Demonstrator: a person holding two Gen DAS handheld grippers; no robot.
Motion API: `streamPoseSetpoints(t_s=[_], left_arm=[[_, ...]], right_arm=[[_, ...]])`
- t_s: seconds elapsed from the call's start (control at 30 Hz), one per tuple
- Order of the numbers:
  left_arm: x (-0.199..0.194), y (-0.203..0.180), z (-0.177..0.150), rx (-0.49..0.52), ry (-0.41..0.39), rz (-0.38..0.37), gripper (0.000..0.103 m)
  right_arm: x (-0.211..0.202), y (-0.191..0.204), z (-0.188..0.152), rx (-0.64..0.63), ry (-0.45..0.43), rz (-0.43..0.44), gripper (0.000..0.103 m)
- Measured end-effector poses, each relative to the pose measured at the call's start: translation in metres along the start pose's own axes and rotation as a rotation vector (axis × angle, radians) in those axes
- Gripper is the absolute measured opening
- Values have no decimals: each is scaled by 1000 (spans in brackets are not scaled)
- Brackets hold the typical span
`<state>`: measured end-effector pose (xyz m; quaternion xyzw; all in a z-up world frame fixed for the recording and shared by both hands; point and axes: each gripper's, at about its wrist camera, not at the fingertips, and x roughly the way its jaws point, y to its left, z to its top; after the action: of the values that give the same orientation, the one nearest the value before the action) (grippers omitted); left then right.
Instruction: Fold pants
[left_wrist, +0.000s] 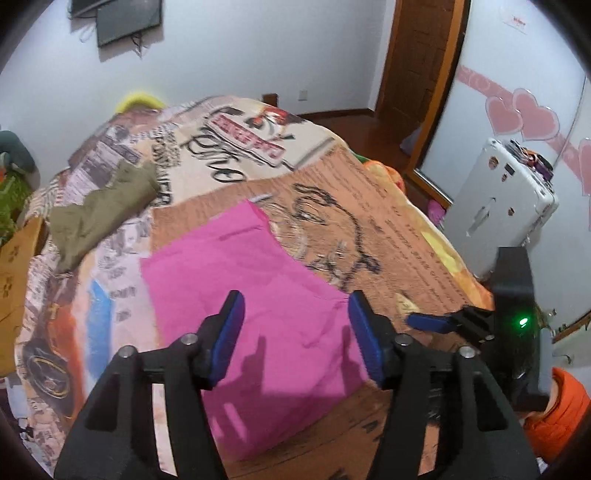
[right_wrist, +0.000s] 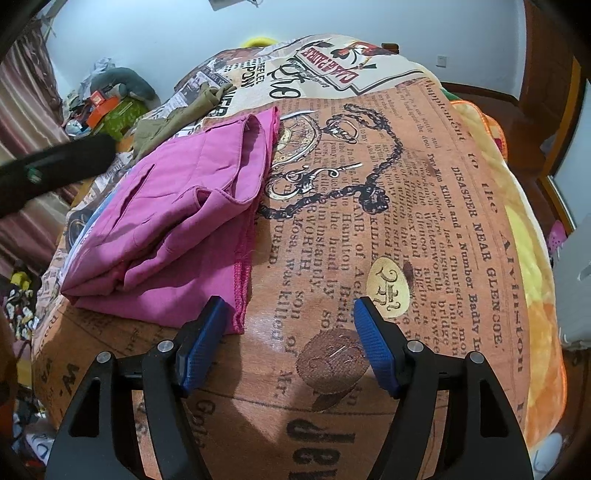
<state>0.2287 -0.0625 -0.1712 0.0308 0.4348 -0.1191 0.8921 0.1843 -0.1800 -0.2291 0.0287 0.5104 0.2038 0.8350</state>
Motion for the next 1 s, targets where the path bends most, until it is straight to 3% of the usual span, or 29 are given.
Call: streamPoseSetpoints(t_s=[0.2,0.53,0.67,0.83,1.0], left_arm=[[6,57,-12,-69,54,119,61],[3,114,-27,-156,67,197,61],[10,122,-28,-159,75,195,62],[25,130,-18,-144,89,187,64],[46,140,0,-130,92,194,64]], right_arm=[[-15,1,4,10,-45,-5,68],[-32,31,40,26,-160,65,68],[-14,37,46,33,-147,58,68],[14,35,38,18,-59,28,68],[19,21,33,40,-28,57,68]])
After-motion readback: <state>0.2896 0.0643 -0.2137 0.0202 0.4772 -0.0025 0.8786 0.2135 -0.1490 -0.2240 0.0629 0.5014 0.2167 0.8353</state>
